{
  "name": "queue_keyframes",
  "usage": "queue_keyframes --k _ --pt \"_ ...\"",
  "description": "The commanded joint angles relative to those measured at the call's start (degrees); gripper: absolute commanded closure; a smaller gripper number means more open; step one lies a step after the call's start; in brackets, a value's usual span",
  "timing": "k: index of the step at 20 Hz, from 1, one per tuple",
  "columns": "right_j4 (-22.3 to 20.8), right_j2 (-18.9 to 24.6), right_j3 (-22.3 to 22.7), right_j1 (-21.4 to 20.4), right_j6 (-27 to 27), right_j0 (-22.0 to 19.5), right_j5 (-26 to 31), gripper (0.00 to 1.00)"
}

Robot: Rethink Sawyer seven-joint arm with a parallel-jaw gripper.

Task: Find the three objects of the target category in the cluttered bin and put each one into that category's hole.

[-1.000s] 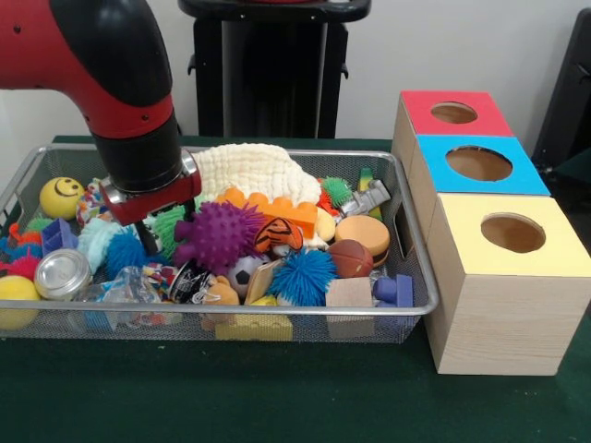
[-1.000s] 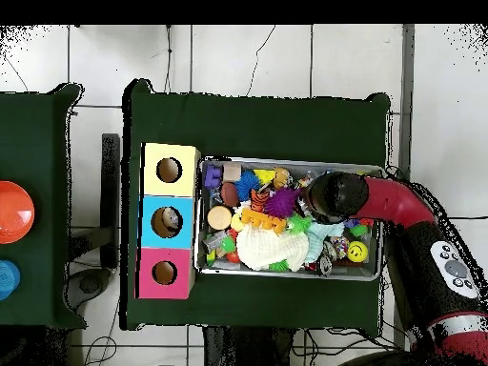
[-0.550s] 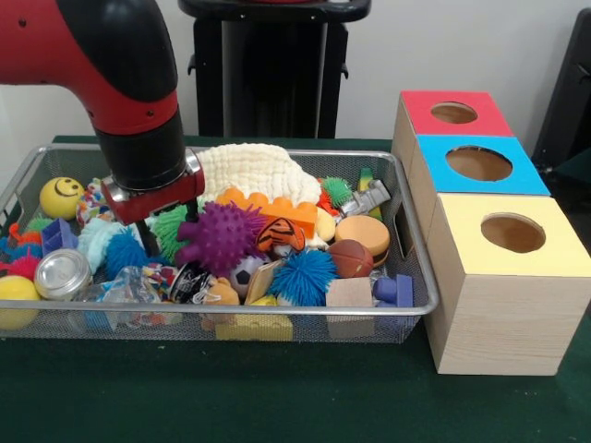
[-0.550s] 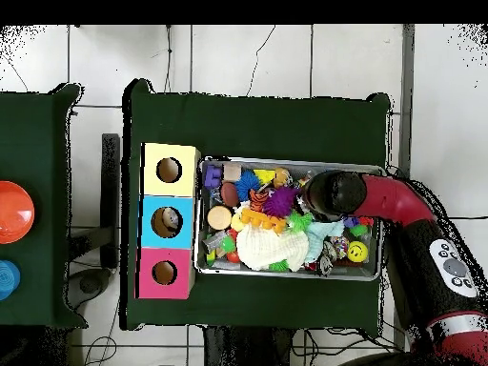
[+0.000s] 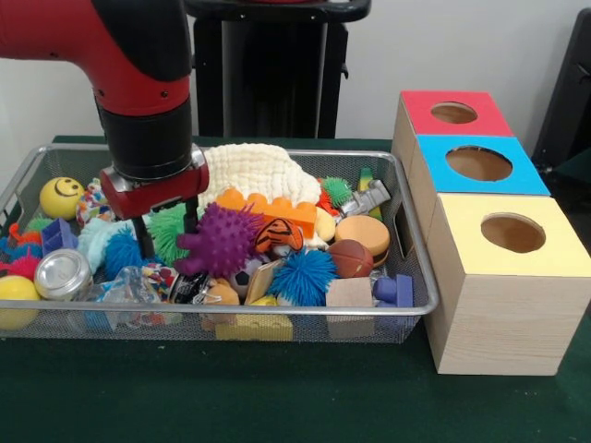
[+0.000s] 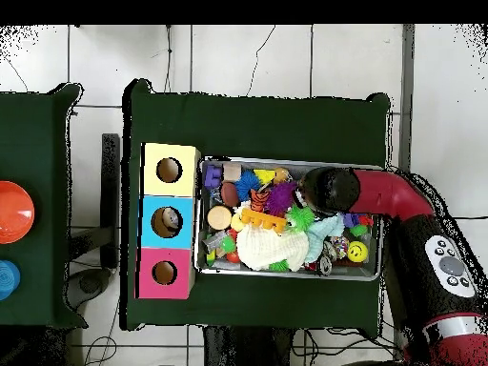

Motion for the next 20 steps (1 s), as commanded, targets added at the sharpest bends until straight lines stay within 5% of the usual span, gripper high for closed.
queue_keyframes --k 1,9,20 --pt "-5.9 1.5 -4.8 -0.3 -4.8 2.7 -3.0 0.0" --pt "-7.4 -1.1 -5.7 -1.3 3.4 4.8 -7.8 0.0" --pt "-4.1 -9.3 -3.0 -7.0 15.9 5.9 -14.0 0.0"
